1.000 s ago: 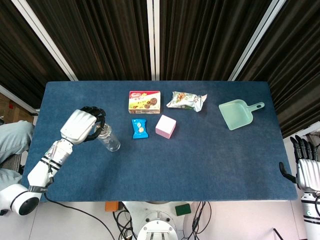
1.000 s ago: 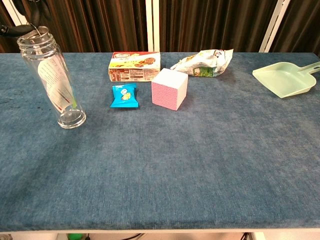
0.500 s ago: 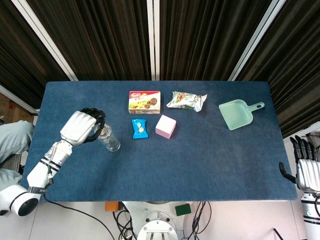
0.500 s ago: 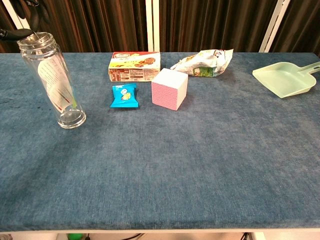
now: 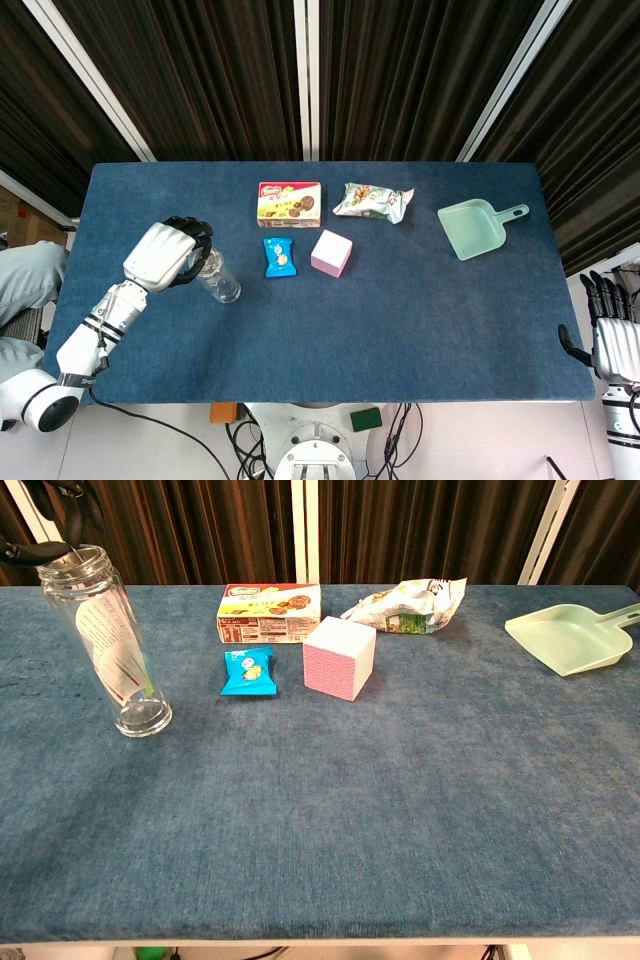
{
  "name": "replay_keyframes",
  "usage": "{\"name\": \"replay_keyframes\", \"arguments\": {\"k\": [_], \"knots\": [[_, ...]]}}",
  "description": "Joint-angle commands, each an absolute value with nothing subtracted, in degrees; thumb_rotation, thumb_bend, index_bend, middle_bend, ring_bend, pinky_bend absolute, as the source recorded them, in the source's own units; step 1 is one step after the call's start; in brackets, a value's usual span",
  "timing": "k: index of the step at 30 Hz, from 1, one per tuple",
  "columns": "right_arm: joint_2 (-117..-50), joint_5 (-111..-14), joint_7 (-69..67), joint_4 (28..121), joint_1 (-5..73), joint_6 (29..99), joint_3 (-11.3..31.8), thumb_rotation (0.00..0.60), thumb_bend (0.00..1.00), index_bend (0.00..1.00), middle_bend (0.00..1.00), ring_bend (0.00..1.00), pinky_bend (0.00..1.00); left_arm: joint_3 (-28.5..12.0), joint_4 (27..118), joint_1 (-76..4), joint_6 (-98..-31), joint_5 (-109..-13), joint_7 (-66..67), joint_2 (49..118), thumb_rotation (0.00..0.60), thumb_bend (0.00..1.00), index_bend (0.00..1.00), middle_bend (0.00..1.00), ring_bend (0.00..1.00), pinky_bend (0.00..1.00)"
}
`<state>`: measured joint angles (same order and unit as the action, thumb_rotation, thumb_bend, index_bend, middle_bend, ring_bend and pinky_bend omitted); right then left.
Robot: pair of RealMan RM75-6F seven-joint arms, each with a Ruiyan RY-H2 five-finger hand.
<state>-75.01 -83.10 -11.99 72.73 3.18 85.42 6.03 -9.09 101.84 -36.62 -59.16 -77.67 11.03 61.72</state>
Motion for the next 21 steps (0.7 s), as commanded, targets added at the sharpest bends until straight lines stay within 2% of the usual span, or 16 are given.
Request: {"name": "replay_keyframes", "arguments": {"k": [1, 7, 12, 15, 21], "knots": [[-74.98, -83.07, -11.95, 72.75, 3.18, 85.40, 6.05, 0.600, 0.36, 0.00, 0.00, 0.00, 0.00, -8.96, 101.94, -36.69, -59.10, -77.84, 11.01, 61.61, 0.600, 0.48, 0.63, 0.31, 0.27, 0.34], [-74.82, -83.10, -11.71, 73.03, 3.19, 85.40, 6.04, 0.600, 0.36, 0.00, 0.00, 0.00, 0.00, -8.72, 101.94, -36.95, -58.63, -78.20, 10.48, 61.22, 0.596, 0.48, 0.50, 0.31, 0.27, 0.33], [-74.71, -82.99, -11.61, 73.23, 3.19, 85.30, 6.06, 0.600, 0.36, 0.00, 0.00, 0.00, 0.00, -8.47, 101.69, -36.96, -58.64, -78.88, 9.68, 60.90, 0.508, 0.47, 0.23, 0.31, 0.27, 0.33], [-74.66, -83.04, -11.49, 73.36, 3.21, 85.31, 6.06, 0.600, 0.36, 0.00, 0.00, 0.00, 0.00, -8.50, 101.54, -36.83, -59.10, -79.35, 8.90, 60.78, 0.460, 0.45, 0.10, 0.31, 0.27, 0.33], [-74.66, -83.01, -11.36, 73.46, 3.29, 85.09, 6.02, 0.600, 0.36, 0.00, 0.00, 0.00, 0.00, -8.27, 101.78, -36.51, -59.72, -80.12, 8.24, 60.28, 0.445, 0.42, 0.09, 0.31, 0.27, 0.33]]}}
